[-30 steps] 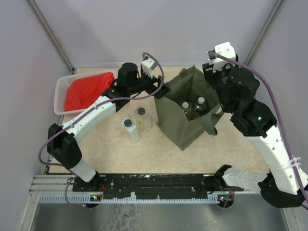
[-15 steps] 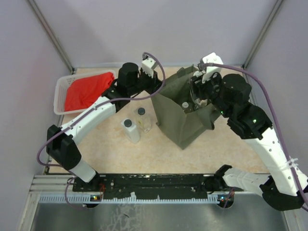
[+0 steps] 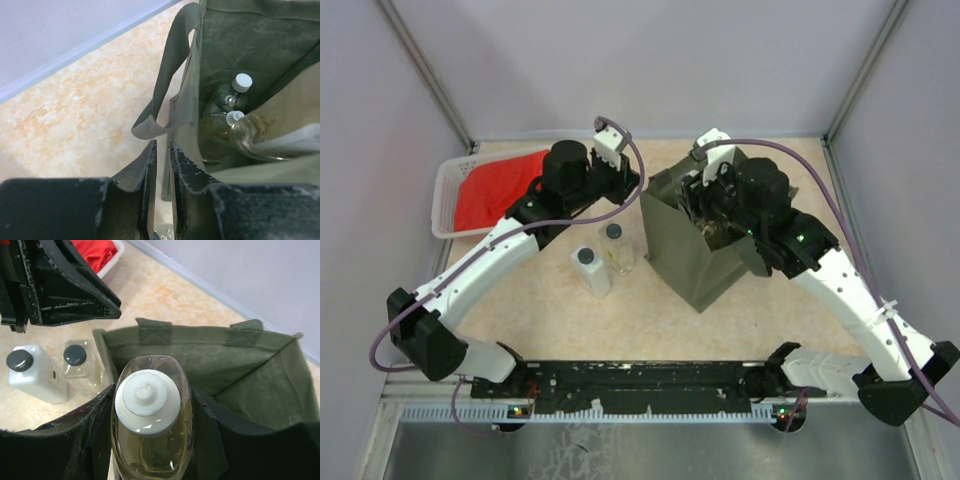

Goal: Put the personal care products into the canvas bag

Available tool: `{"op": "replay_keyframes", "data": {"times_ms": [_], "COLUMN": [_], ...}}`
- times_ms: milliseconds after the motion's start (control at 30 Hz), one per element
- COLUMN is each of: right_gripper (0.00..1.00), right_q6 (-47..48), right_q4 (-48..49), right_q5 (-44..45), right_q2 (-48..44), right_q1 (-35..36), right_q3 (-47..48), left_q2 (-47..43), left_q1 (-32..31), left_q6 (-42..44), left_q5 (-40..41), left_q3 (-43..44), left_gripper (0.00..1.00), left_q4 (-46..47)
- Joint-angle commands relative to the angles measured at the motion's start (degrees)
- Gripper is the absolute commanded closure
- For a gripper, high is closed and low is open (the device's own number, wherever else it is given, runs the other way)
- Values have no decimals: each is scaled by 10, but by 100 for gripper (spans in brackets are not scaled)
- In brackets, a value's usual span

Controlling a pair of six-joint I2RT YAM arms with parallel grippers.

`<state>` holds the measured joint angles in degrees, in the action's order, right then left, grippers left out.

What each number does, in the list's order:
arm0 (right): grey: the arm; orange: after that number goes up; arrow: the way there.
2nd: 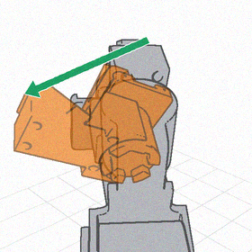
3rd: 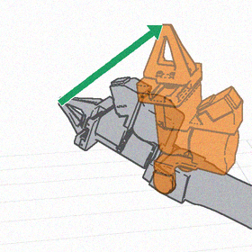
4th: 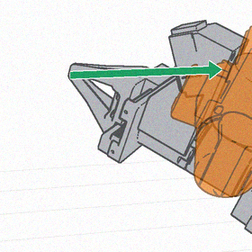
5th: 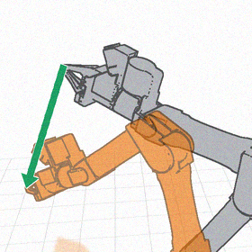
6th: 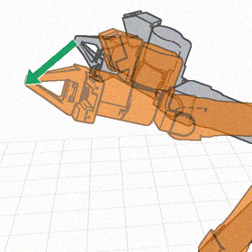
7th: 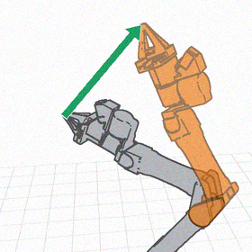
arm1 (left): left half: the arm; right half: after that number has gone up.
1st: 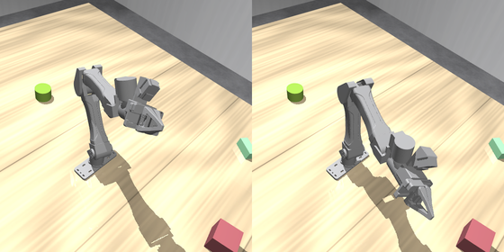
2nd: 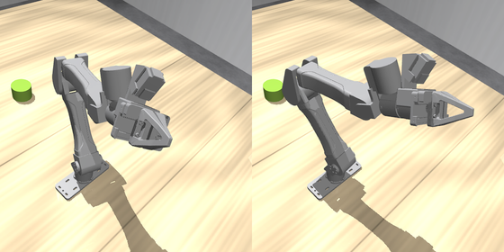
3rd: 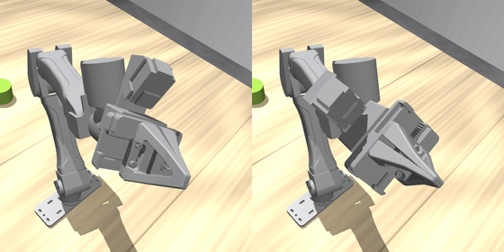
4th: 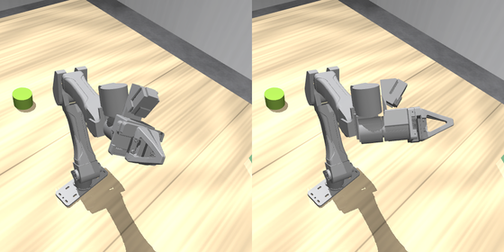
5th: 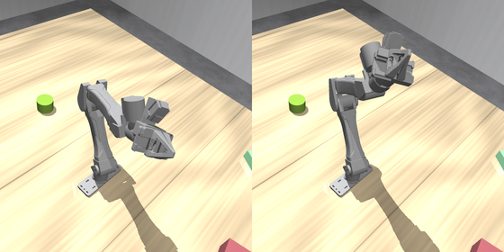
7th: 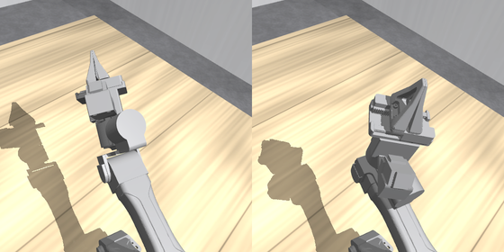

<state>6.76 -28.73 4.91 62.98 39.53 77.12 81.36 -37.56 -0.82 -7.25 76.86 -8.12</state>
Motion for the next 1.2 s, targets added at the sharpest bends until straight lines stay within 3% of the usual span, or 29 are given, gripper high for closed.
{"op": "replay_keyframes", "data": {"times_ms": [0, 267, 367, 433, 867, 1033, 1100, 1167], "right_gripper": [100, 100, 100, 100, 100, 100, 100, 100], "right_q6": [-18, -26, -23, -21, -23, -31, -34, -37], "right_q4": [147, 178, 166, 159, 154, 168, 176, 182], "right_q5": [-43, -40, -21, -12, 13, 10, 8, 4], "right_q2": [-19, -14, -22, -32, -61, -63, -62, -58], "right_q1": [5, 6, 5, 5, 5, 5, 5, 5], "right_q3": [-12, -59, -56, -59, -109, -123, -128, -130], "left_q2": [-12, 6, 2, -2, 41, 66, 73, 79], "left_q1": [2, 2, 2, 2, 2, 1, 1, 1], "left_q6": [13, -4, -9, -11, -26, -21, -19, -18], "left_q5": [14, -63, -76, -95, -144, -121, -111, -106], "left_q3": [-1, -2, 0, 0, 1, -2, -3, 2], "left_gripper": [78, 64, 39, 33, 31, 38, 55, 82], "left_q4": [-9, 23, 37, 48, 65, 61, 62, 59]}}
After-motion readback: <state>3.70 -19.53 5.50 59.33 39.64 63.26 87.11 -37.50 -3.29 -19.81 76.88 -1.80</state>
